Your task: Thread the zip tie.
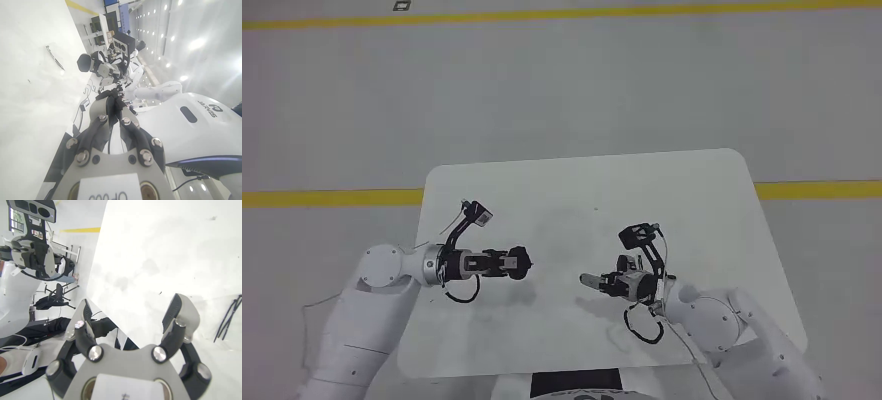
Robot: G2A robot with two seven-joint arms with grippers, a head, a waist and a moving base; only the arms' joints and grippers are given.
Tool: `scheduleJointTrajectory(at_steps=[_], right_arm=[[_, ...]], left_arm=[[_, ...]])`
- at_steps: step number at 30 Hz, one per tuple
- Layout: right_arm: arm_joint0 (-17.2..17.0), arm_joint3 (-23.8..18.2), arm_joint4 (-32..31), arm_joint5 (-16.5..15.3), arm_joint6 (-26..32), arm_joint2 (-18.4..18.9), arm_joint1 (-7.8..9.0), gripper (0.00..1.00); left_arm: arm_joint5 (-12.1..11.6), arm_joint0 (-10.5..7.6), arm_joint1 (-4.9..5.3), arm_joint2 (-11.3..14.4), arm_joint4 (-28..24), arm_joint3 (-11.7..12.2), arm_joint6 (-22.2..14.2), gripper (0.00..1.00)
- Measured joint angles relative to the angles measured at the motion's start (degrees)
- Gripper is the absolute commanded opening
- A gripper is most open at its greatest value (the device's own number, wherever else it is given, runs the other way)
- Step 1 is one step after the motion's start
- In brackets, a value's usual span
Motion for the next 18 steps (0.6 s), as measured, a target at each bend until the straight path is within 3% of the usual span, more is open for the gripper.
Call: scheduleJointTrajectory(at_steps=[11, 18], right_arm=[[0.4, 0.3, -2.0, -0.6, -0.1, 0.2, 0.12, 1.0], [4.1, -1.6, -13.6, 3.2, 11.7, -1.1, 0.72, 1.0]], left_arm=[[0.0, 0.0, 0.0, 0.0, 0.0, 0.0, 0.0, 0.0], [0.0, 0.0, 0.0, 0.0, 0.0, 0.0, 0.0, 0.0]])
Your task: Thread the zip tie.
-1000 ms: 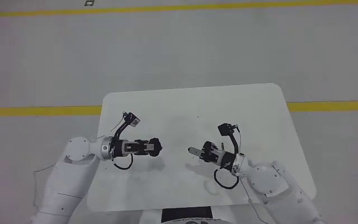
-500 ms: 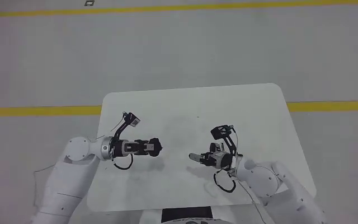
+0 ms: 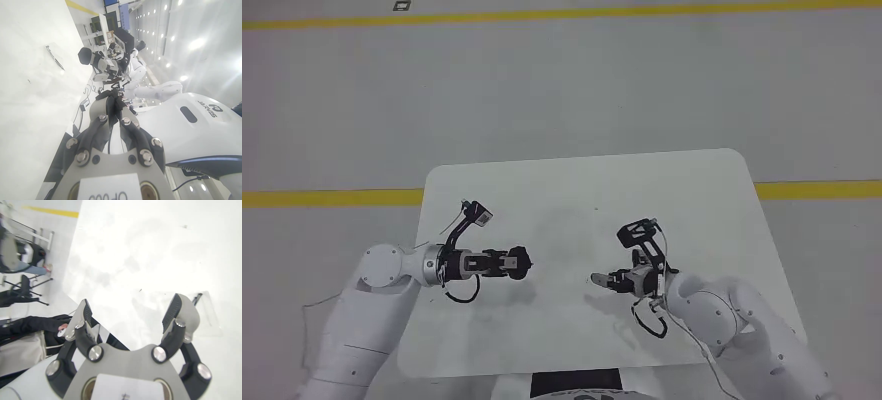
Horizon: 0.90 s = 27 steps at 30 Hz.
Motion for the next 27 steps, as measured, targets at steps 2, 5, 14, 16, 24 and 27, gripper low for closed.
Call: scheduleJointTrajectory(at_steps=[2, 5, 14, 16, 24, 27], right_arm=[[1.6, 0.3, -1.7, 1.1, 3.3, -1.2, -0.1, 1.0], [3.8, 0.7, -4.2, 2.7, 7.2, -3.0, -0.31, 1.0], [5.0, 0.8, -5.0, 4.8, 7.3, -4.1, -0.61, 1.0], [5.0, 1.6, -6.6, 4.7, 7.2, -4.4, -0.58, 1.0], [9.3, 4.2, -11.9, 8.6, 13.5, -7.5, -1.53, 1.0], [10.8, 5.0, -11.9, 8.5, 16.4, -8.2, -1.86, 1.0]], left_arm=[[0.0, 0.0, 0.0, 0.0, 0.0, 0.0, 0.0, 0.0], [0.0, 0.0, 0.0, 0.0, 0.0, 0.0, 0.0, 0.0], [0.0, 0.0, 0.0, 0.0, 0.0, 0.0, 0.0, 0.0], [0.0, 0.0, 0.0, 0.0, 0.0, 0.0, 0.0, 0.0], [0.0, 0.0, 0.0, 0.0, 0.0, 0.0, 0.0, 0.0], [0.0, 0.0, 0.0, 0.0, 0.0, 0.0, 0.0, 0.0]])
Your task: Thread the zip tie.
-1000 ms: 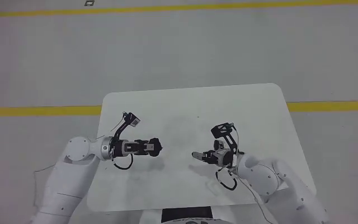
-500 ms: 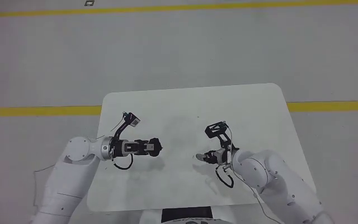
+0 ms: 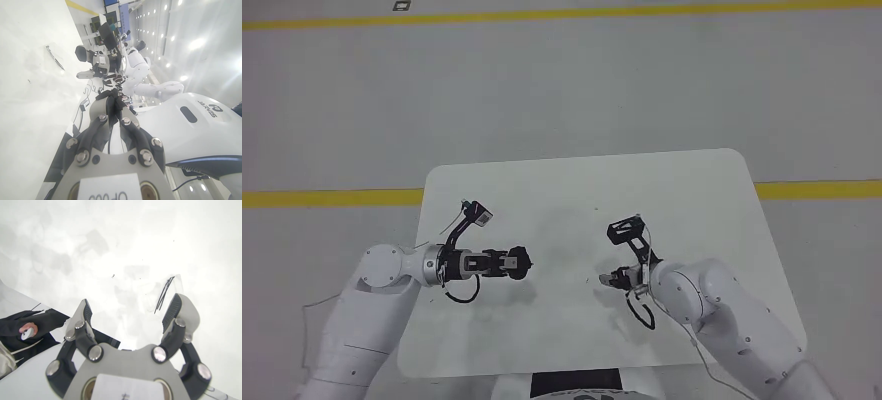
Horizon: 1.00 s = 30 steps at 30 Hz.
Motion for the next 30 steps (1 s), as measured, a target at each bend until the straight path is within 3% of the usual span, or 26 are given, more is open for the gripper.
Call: scheduleJointTrajectory(at_steps=[19, 24, 25, 26, 28, 30], right_arm=[[-1.7, 2.2, -0.6, -0.1, -2.3, 1.2, -0.32, 1.0], [-2.2, 2.1, -3.7, 0.0, -2.4, 1.6, -0.3, 1.0], [-2.2, 2.0, -4.1, 0.0, -2.2, 1.7, -0.33, 0.69], [-2.3, 1.8, -4.5, 0.0, -2.0, 1.7, -0.37, 0.51], [-2.4, 1.7, -5.0, 0.0, -1.6, 2.0, -0.48, 0.36], [-2.5, 1.7, -5.4, 0.0, -1.3, 2.2, -0.6, 0.28]], left_arm=[[0.0, 0.0, 0.0, 0.0, 0.0, 0.0, 0.0, 0.0], [0.0, 0.0, 0.0, 0.0, 0.0, 0.0, 0.0, 0.0], [0.0, 0.0, 0.0, 0.0, 0.0, 0.0, 0.0, 0.0], [0.0, 0.0, 0.0, 0.0, 0.0, 0.0, 0.0, 0.0], [0.0, 0.0, 0.0, 0.0, 0.0, 0.0, 0.0, 0.0], [0.0, 0.0, 0.0, 0.0, 0.0, 0.0, 0.0, 0.0]])
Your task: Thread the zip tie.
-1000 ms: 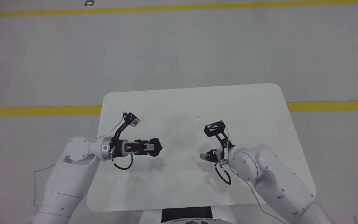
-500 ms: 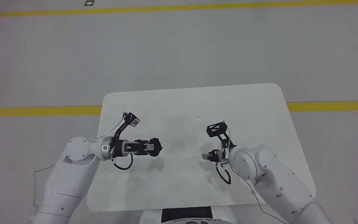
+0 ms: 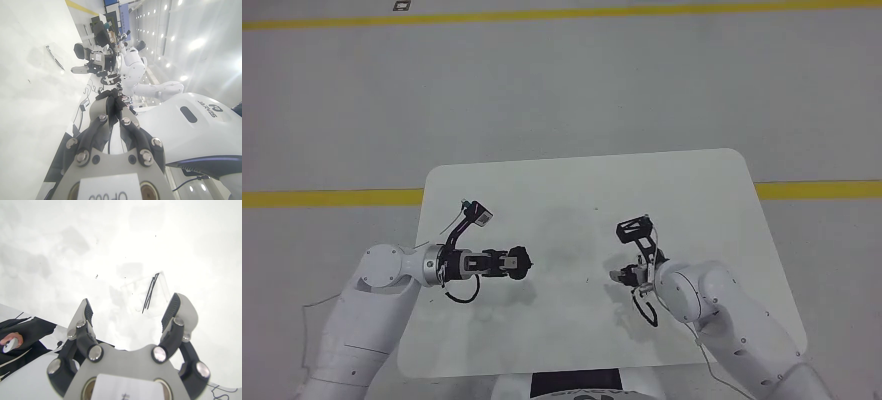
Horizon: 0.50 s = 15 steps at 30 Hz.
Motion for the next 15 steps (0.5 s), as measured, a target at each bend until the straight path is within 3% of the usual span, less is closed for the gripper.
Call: scheduleJointTrajectory(at_steps=[9, 15], right_arm=[[-0.7, 1.1, -2.6, 0.0, 1.2, -0.1, -0.76, 0.15], [-0.7, 2.3, -4.3, 0.0, 1.1, -0.7, -1.49, 0.15]], left_arm=[[0.0, 0.0, 0.0, 0.0, 0.0, 0.0, 0.0, 0.0], [0.0, 0.0, 0.0, 0.0, 0.0, 0.0, 0.0, 0.0]])
